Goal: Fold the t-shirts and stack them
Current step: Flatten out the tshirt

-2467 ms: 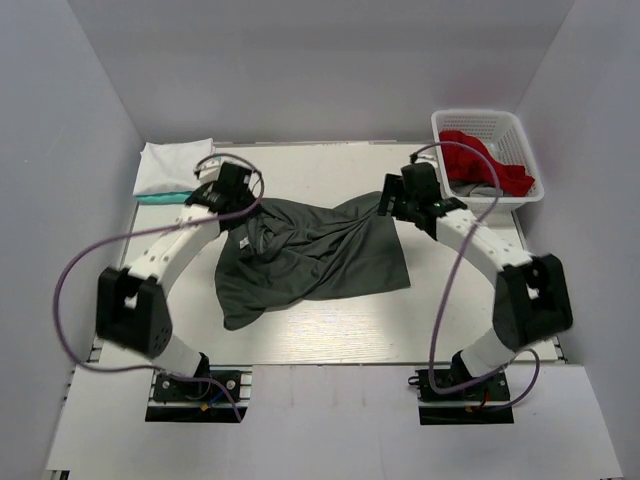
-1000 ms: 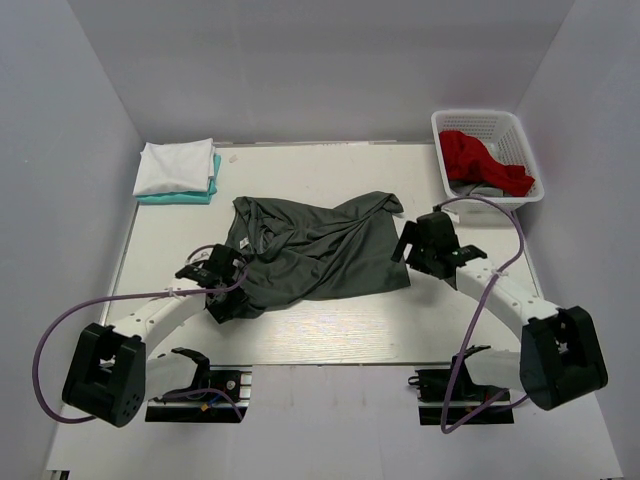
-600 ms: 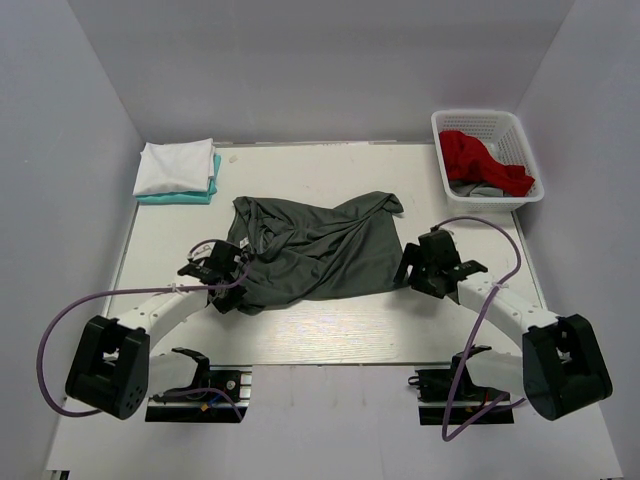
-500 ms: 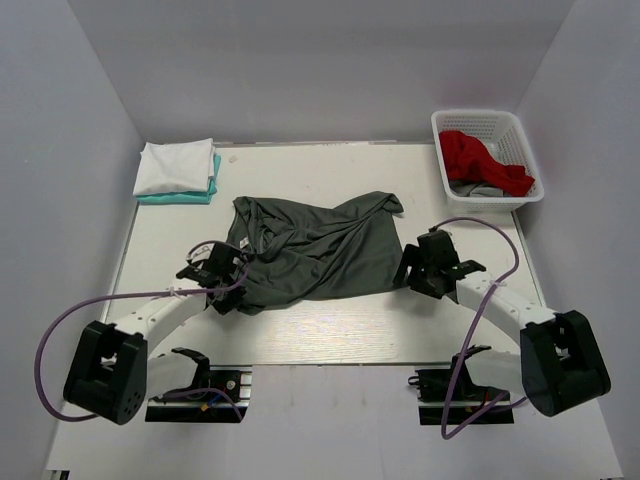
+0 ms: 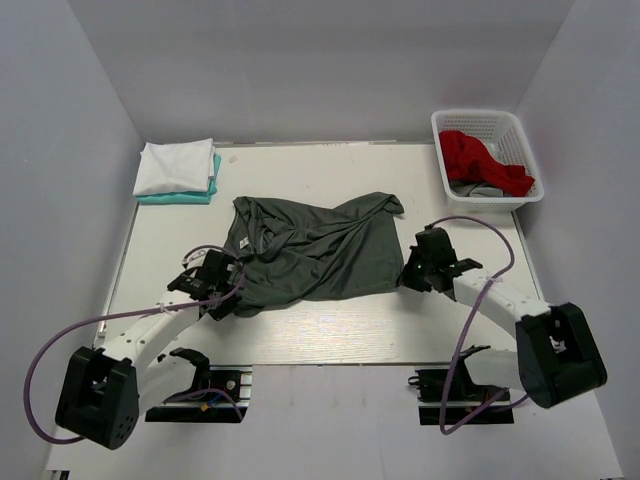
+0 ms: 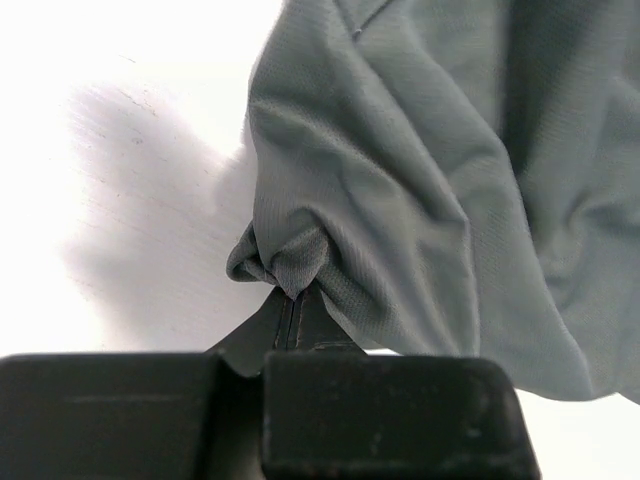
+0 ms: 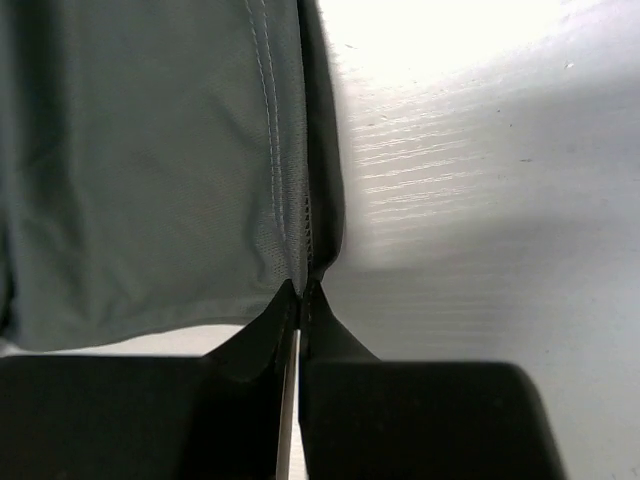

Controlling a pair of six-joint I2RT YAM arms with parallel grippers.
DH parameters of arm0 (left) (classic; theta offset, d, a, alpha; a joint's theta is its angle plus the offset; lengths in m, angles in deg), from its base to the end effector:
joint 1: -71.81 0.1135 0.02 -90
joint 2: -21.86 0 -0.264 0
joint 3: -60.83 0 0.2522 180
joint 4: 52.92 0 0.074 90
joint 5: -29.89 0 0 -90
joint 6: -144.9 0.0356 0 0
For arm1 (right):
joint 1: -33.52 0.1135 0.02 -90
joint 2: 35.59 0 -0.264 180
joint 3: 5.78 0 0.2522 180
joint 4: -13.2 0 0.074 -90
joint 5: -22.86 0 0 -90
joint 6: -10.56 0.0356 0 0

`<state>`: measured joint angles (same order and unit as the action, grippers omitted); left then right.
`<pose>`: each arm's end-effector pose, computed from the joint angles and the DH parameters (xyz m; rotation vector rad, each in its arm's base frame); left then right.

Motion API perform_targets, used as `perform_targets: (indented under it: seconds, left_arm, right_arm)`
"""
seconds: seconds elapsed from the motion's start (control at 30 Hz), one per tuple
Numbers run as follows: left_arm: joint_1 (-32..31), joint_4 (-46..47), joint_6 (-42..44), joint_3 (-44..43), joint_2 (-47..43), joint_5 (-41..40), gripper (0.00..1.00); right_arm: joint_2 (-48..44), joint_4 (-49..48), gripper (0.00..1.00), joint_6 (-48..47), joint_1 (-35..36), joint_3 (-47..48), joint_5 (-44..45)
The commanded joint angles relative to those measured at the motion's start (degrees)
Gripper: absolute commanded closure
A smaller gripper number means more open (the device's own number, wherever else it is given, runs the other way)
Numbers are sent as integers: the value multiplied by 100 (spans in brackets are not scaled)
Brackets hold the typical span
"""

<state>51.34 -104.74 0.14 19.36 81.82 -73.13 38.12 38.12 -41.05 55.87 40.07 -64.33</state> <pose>0.1561 -0.0497 0.1597 -0.8572 2.5950 -0.0424 0.2182 0.0878 0.1618 0.3739 2.5037 0.3774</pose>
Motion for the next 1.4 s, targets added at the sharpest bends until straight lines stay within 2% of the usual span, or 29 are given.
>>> perform_targets:
  seconds: [0.0, 0.07, 0.2, 0.33, 0.37, 0.53, 0.67, 0.73, 0.9, 1.17, 1.37]
  left_arm:
    - [-10, -61, 193, -340, -292, 79, 100]
    - [-10, -61, 272, -533, -572, 80, 100]
    - [-10, -307, 404, -1622, -1309, -236, 100]
    - [-10, 97, 757, -2554, -1926, -578, 100]
    - [-10, 193, 757, -2991, -1927, -649, 100]
    - [-10, 660, 1064, -3952, -1927, -938, 100]
    - [-10, 976, 1476, -4864, -1770, -633, 100]
    - [43, 1029, 1713, -5226, -1664, -273, 100]
    - [43, 976, 2030, -6351, -1549, -27, 100]
    - [43, 679, 2488, -7766, -1611, 835, 100]
    - [96, 449, 2611, -8242, -1480, 1240, 100]
  right_arm:
    - [-647, 97, 100, -7, 15, 130, 8]
    - [-963, 315, 100, -68, 7, 244, 288]
    - [-1787, 536, 100, -165, 6, 892, 791]
    - [-2291, 703, 100, -279, -3, 1613, 1475]
    - [-2404, 782, 100, -297, -11, 1903, 1738]
    - [-2887, 774, 100, -463, -2, 2696, 2785]
    - [-3108, 633, 100, -911, 6, 3389, 2743]
    - [-3170, 616, 100, -982, -2, 3662, 2760]
    - [-3494, 773, 100, -1431, -11, 4426, 2646]
    - [-3873, 1459, 100, -1721, -11, 5648, 1785]
    - [-4049, 1504, 100, -1756, -11, 5624, 1617]
